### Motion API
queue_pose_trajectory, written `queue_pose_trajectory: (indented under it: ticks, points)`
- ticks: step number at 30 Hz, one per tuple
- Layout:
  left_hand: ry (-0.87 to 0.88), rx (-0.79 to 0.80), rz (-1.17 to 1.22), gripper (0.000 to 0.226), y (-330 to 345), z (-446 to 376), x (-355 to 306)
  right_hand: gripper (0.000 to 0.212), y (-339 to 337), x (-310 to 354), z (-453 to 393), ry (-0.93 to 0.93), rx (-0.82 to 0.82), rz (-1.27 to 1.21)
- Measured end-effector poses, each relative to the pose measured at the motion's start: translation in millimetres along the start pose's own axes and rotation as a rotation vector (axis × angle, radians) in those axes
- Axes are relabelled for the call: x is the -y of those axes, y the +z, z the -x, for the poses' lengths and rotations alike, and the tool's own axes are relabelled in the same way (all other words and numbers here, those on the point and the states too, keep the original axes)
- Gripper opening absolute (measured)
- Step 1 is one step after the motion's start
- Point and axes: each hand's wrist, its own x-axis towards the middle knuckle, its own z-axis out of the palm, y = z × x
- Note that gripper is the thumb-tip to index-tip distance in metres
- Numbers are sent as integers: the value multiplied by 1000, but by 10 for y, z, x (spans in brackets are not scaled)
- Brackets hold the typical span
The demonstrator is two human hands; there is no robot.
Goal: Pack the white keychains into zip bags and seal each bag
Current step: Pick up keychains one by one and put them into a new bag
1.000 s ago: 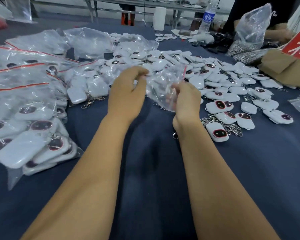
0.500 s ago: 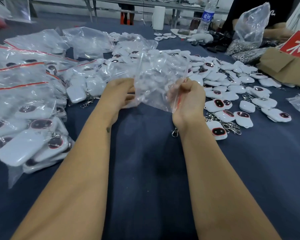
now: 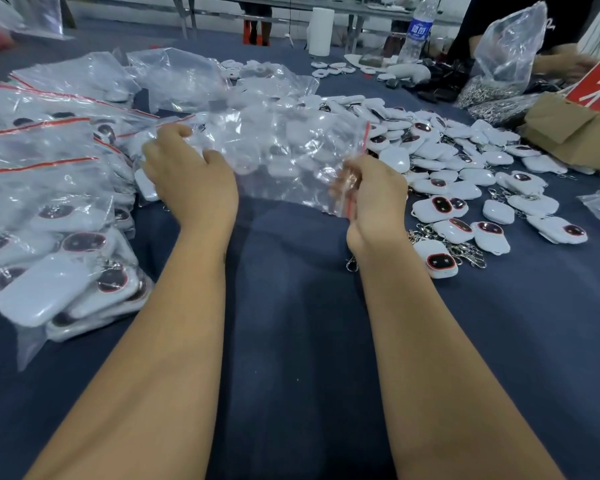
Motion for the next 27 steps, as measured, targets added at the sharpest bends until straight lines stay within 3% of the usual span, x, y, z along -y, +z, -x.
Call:
queue_pose_trajectory:
  ticks: [2,5,7,9,15,19,22,27]
  points:
    - [164,-49,82,33,-34,26,-57,16,30,-24,-13,38,101,-17]
    - [179,323,426,25,-10,218,-238,23,89,-112,12,10,224,116]
    - [122,567,390,25,50,339,-295,23,106,-180,38,-48,271,221]
    - [93,669,336,13,106,396,-275,18,105,-211,46,-89,271,301]
    - [-1,733,365,10,72,359,-277,14,126,-235,55,-130,262,445]
    - [-10,708,344,25,70,326,-261,14,106,-218,37,-60,310,361]
    - [-7,637,340,19,93,286,-231,14,84,-197,16,-46,268,325]
    - [-3,667,447,15,92,289,-219,9,97,-173,61,-63,379,363]
